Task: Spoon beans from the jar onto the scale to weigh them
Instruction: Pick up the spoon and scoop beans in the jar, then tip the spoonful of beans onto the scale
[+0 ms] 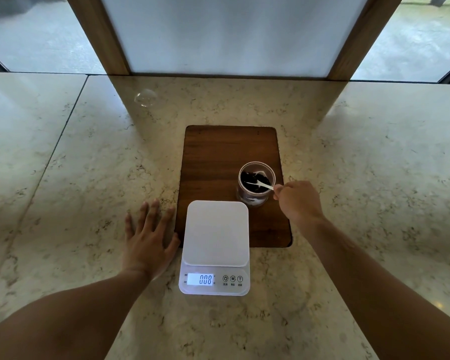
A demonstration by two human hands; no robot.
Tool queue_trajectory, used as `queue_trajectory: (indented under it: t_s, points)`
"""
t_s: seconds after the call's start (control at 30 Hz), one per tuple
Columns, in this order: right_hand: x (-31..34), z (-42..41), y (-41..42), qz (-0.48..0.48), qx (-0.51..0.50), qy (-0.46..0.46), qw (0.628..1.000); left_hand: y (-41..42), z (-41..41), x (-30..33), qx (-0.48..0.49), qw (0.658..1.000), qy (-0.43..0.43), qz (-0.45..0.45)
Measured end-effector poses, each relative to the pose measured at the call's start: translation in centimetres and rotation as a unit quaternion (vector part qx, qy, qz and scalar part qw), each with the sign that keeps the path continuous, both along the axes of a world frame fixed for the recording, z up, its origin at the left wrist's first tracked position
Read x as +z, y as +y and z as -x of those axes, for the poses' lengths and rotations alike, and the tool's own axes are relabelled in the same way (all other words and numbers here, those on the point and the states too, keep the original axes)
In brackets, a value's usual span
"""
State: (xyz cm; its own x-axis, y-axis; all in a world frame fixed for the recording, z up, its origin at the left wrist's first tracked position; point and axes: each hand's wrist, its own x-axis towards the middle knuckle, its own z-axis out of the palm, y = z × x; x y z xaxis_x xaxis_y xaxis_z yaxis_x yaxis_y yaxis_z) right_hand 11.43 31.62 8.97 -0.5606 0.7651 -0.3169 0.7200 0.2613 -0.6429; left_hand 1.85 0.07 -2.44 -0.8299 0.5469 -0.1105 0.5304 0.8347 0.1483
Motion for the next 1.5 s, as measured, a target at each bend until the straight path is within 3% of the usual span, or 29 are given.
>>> queue_trajectory:
  t_s: [0.37,1.23,1.5]
  points:
    - [0.5,-0.5,-0.3,0.066,-0.04,0.012,0.997,0.3,-0.2,0.7,0.002,1.0,-0.013,0.01]
    - [0.6,-2.1,0.0,0.069,-0.04,0.037,0.996,0.1,-0.1,0.3,-0.002,1.0,-0.008,-0.01]
    - [1.3,-3.1,-2.0,0.069,0.025,0.069,0.995,0.0,0.0,-0.1,-0.006,1.0,0.001,0.005]
